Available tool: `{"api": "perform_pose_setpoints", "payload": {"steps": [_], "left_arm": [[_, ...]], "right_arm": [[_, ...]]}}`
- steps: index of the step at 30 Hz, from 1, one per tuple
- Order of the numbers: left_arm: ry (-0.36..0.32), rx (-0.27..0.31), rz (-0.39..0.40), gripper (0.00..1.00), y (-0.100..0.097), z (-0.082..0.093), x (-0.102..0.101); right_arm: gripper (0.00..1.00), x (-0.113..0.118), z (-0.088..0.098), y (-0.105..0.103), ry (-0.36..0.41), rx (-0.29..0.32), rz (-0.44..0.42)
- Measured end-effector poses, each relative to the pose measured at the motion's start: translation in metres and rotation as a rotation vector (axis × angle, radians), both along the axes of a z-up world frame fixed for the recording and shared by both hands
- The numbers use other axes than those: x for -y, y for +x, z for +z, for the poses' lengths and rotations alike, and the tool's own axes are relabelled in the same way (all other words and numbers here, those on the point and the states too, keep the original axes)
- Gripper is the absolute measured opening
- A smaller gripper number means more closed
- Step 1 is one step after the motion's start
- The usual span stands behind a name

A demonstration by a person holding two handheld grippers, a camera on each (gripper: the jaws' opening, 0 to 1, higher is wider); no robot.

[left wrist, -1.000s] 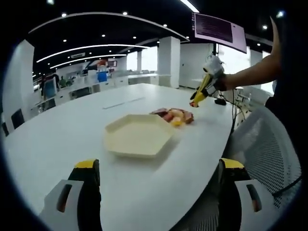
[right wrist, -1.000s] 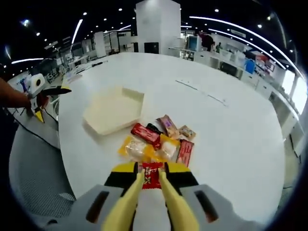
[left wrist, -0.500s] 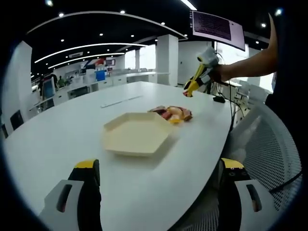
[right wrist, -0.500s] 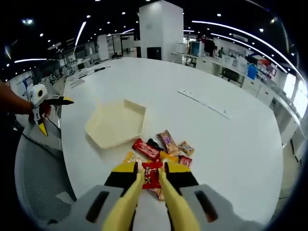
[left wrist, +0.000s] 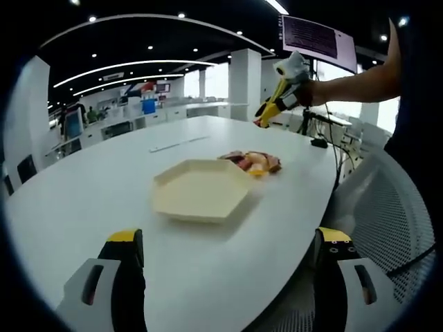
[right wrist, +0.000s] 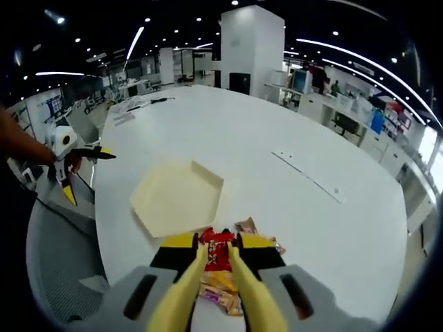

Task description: Place the target food into the container with the food tongs after gripping and lifting it, then release it inside without dropping or visibly crushing the food.

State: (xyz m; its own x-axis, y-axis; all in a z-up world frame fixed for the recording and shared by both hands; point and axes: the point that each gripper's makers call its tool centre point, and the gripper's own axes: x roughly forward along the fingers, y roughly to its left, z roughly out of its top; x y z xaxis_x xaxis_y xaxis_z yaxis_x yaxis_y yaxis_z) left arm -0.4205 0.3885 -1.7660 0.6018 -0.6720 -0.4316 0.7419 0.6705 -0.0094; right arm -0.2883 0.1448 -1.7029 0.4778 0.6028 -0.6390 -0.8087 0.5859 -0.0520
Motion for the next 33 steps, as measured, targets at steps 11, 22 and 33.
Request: {"api": "perform_pose_setpoints", "payload": {"steps": [11, 22, 33], "left_arm": [[-0.003, 0.011, 0.004, 1.0, 0.001, 0.002, -0.001], [0.002, 0.019, 0.0, 0.99, 0.001, 0.001, -0.002], [0.003, 0.016, -0.002, 0.99, 0.001, 0.0, -0.003]], "right_arm": [[0.21, -0.047, 0.016, 0.011, -0.008, 0.022, 0.089], [0.21, -0.097, 0.026, 0.023, 0.012, 0.029, 0.141], [0.21, -0.142, 0.039, 0.031, 0.017, 0.043, 0.196]]}}
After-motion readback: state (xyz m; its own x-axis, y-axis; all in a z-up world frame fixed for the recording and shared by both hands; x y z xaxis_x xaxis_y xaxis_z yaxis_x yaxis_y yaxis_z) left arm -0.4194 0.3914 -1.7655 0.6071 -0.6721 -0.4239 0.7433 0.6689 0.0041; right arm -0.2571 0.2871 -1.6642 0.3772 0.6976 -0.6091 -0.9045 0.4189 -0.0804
